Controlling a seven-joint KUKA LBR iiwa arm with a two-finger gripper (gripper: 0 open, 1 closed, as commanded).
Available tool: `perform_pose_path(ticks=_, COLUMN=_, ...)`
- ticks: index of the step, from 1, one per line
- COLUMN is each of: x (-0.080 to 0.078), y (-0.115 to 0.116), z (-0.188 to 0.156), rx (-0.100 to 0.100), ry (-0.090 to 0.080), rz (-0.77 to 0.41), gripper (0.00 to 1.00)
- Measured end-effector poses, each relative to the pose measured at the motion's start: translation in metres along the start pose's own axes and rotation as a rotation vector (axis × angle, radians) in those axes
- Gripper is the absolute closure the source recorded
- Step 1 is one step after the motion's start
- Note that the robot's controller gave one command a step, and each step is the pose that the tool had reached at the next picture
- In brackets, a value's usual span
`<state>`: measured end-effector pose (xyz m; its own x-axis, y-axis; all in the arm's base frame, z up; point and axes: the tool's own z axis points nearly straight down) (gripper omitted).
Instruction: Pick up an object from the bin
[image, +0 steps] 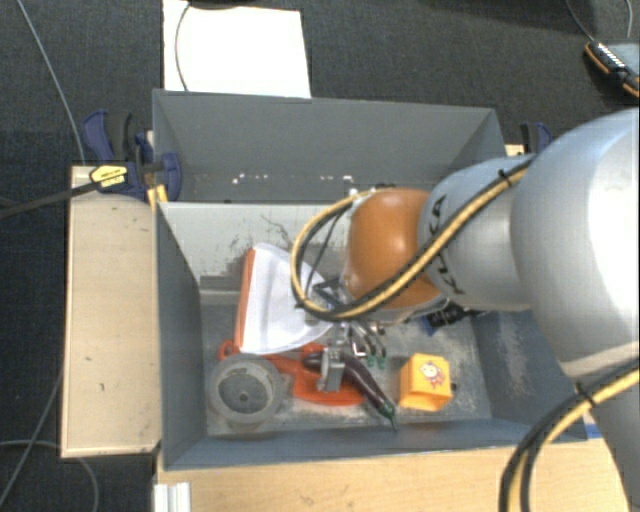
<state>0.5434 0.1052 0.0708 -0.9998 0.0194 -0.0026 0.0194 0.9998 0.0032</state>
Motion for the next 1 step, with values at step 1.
perform_pose_path(ticks=1, x=-0.0359, y=-0.0059, z=-0.0005, rx=-0.001, ry=-0.002, rz=-0.170, gripper=0.00)
